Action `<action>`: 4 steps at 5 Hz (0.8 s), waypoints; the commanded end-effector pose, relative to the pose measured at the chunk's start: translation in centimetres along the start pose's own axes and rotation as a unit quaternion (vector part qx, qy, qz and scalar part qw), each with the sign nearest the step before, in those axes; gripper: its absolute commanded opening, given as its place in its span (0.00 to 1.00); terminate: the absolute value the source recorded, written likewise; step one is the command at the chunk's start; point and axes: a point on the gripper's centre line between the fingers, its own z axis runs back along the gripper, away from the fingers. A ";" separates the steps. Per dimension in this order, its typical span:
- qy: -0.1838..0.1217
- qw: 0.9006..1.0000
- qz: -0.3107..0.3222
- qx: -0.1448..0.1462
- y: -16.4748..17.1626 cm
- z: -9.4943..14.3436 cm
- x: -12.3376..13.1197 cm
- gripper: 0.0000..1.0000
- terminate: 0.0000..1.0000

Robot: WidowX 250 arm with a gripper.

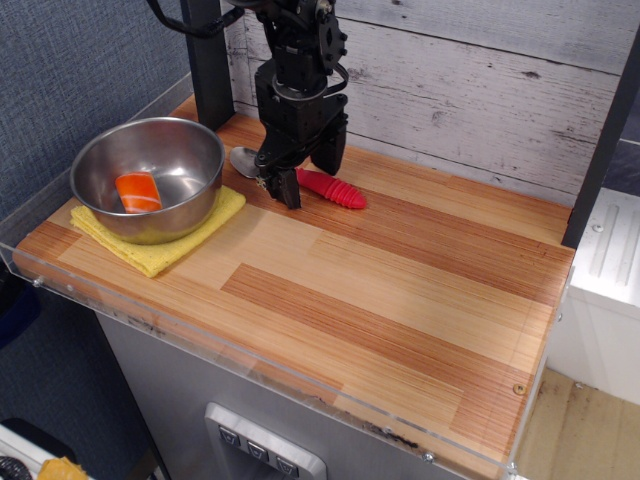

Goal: Pick up the red spoon and place it behind the pot

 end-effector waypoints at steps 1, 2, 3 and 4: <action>-0.005 1.000 0.005 -0.029 0.3 2.0 -0.5 1.00 0.00; -0.002 0.999 0.004 -0.039 0.0 2.5 -0.7 1.00 0.00; -0.007 0.999 0.001 -0.054 -0.4 4.0 -0.7 1.00 0.00; -0.017 0.997 -0.001 -0.069 -1.0 5.9 -0.7 1.00 1.00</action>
